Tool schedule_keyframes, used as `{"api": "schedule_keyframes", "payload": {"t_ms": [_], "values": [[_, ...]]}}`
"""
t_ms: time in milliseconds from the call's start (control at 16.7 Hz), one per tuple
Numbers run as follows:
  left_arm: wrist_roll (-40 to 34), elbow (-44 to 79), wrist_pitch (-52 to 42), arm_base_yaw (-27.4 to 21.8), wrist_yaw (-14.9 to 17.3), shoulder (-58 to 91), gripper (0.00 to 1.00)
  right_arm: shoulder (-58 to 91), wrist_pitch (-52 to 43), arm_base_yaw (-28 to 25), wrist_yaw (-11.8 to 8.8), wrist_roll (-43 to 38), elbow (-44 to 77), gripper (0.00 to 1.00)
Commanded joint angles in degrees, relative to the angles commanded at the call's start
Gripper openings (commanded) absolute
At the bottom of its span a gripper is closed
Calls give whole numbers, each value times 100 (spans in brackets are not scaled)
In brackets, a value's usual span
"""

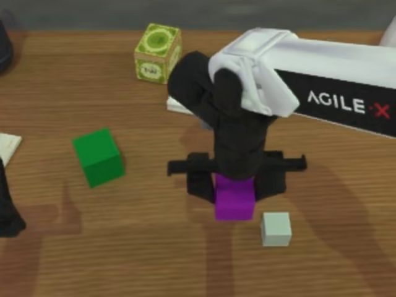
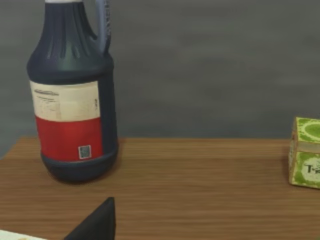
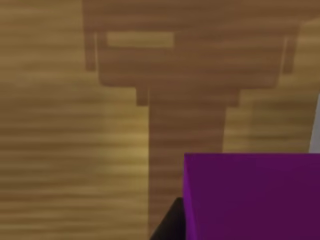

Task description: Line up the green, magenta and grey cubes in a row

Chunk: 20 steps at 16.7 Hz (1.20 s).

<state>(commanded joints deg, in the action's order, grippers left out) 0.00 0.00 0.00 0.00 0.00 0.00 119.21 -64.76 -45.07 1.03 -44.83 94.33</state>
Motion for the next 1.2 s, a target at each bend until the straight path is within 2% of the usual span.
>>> {"api": "schedule_keyframes", "payload": {"t_ms": [420,840,1140,1200], "values": [[0,0,0,0,0,0,100,-19,36,-30,-1,-135,-21,0],[0,0,0,0,0,0,100,348,1247,-75,8,-151,-830,0],[0,0,0,0,0,0,100,418,1421,-80,12,-165,-962,0],[0,0,0,0,0,0,100,418,1421,-80,12,-165,-962,8]]}}
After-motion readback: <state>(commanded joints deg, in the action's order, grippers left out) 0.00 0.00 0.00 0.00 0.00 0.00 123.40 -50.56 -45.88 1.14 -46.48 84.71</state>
